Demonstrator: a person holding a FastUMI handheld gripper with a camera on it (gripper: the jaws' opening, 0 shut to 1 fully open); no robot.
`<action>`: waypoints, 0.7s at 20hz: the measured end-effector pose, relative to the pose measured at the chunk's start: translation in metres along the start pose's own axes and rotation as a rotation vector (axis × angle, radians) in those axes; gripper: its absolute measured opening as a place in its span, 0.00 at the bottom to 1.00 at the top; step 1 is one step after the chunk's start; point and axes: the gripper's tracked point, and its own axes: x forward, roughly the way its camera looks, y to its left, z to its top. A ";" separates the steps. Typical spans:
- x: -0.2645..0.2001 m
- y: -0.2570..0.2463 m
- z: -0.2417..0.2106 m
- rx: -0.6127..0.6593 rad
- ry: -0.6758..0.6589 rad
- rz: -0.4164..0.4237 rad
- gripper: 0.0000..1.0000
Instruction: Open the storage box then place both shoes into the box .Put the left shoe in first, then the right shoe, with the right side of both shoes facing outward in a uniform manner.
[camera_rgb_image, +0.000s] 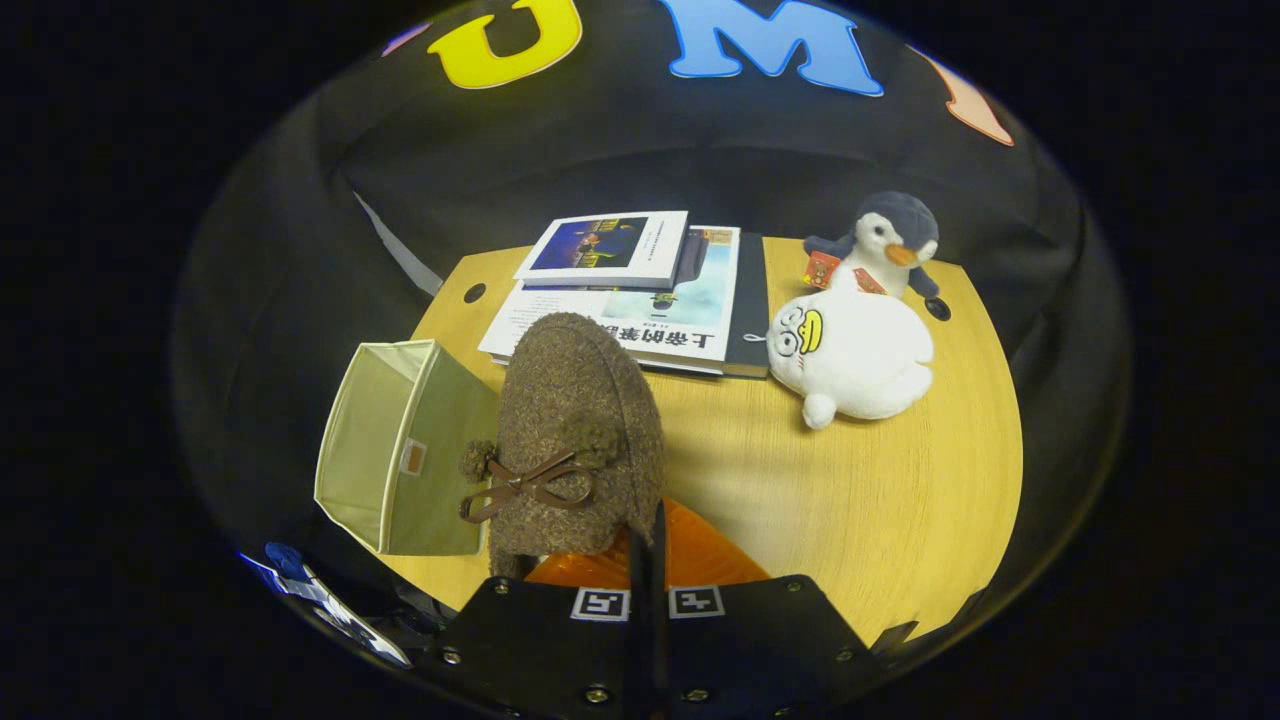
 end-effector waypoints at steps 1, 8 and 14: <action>0.001 0.010 0.003 -0.002 0.004 0.011 0.00; 0.010 0.079 0.022 -0.053 0.030 0.085 0.00; 0.022 0.133 0.034 -0.115 0.043 0.118 0.00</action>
